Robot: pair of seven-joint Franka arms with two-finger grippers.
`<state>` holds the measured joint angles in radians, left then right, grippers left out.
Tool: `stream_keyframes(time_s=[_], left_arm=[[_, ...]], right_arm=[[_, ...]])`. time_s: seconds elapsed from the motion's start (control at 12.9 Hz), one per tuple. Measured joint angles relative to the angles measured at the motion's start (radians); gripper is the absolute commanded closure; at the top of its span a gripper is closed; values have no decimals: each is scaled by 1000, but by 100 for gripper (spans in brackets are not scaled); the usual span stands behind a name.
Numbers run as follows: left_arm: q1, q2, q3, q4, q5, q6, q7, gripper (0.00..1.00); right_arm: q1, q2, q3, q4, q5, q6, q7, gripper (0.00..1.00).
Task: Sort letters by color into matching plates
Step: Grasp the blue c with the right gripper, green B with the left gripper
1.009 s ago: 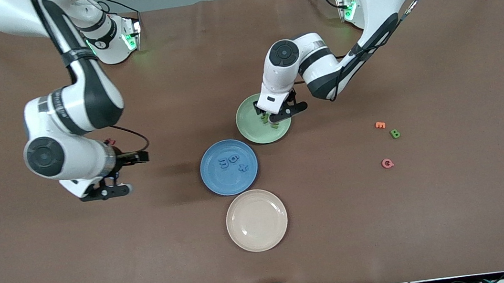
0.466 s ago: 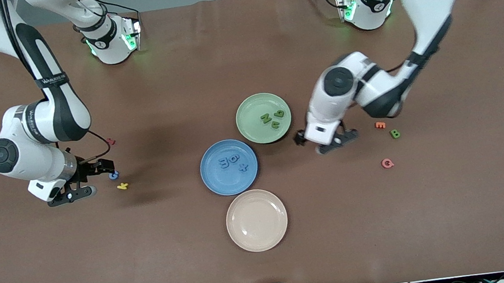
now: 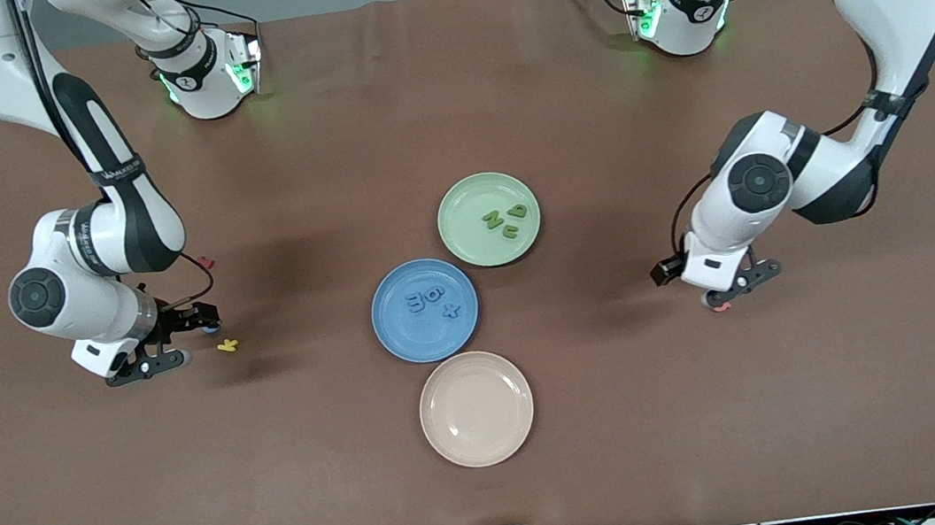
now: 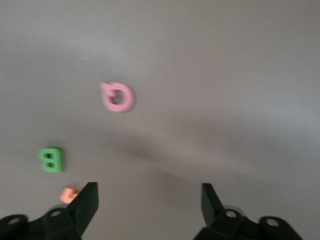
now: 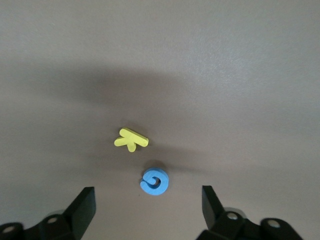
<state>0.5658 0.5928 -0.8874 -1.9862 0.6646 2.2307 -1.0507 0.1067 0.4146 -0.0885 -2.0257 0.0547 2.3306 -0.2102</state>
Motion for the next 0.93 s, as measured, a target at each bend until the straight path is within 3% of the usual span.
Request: stream_keyframes(time_s=[0.54, 0.78, 0.93], left_arm=[[245, -14, -7, -137, 141, 101, 6, 21], [254, -14, -9, -177, 141, 120, 2, 28], [255, -14, -9, -188, 141, 120, -15, 39]], right_arm=[[-6, 41, 1, -28, 0, 32, -11, 39], [-9, 56, 1, -42, 0, 65, -14, 40], [-9, 66, 1, -52, 0, 88, -14, 41]])
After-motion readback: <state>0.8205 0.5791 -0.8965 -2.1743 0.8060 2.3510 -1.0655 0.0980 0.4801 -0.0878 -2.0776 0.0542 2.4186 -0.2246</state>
